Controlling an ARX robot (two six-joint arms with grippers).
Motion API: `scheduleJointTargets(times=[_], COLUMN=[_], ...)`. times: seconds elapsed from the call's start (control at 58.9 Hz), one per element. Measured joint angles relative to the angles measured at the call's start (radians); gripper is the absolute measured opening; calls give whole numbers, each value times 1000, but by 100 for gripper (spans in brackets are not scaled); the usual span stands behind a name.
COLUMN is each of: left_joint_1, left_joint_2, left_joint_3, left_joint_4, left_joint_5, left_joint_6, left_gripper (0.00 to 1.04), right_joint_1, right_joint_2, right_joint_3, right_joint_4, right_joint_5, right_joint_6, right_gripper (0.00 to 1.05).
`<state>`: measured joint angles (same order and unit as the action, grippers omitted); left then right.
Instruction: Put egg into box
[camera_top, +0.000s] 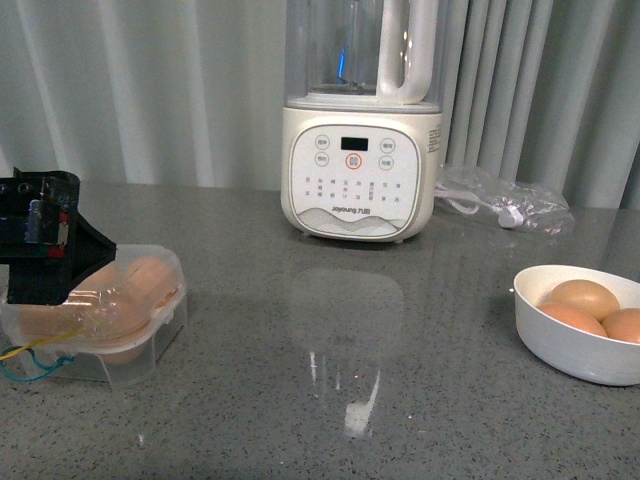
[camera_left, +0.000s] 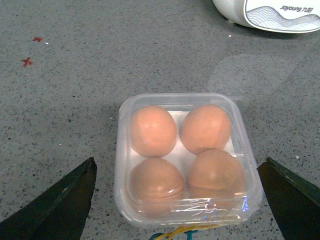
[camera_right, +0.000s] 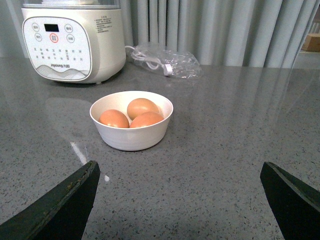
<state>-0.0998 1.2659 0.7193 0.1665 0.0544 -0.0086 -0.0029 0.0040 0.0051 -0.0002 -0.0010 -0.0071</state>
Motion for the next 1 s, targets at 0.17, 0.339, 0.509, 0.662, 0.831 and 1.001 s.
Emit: scheduleJointTargets(times=[0.17,0.339,0.509,0.662,0.831,1.001], left_joint_1=[34,131,200,278,265,222], left_joint_2=[-68,-230,-384,-547,-632,-719], left_joint_3=[14,24,-16,-98,-261,-409], left_joint_4=[-83,-216,-325,-441,-99,74], left_joint_5=[21,32,65,145,101,66], left_joint_6=[-3,11,80,190,97,31], left_gripper=[98,98,98,98,80,51], right_joint_1=[0,0,0,0,0,0], right_joint_2=[0,0,0,0,0,0], right_joint_3=[0,0,0,0,0,0], right_joint_4=[0,0,0,0,0,0], right_joint_5=[0,0,0,0,0,0], right_joint_6=[0,0,0,0,0,0], right_gripper=[98,98,98,98,98,98])
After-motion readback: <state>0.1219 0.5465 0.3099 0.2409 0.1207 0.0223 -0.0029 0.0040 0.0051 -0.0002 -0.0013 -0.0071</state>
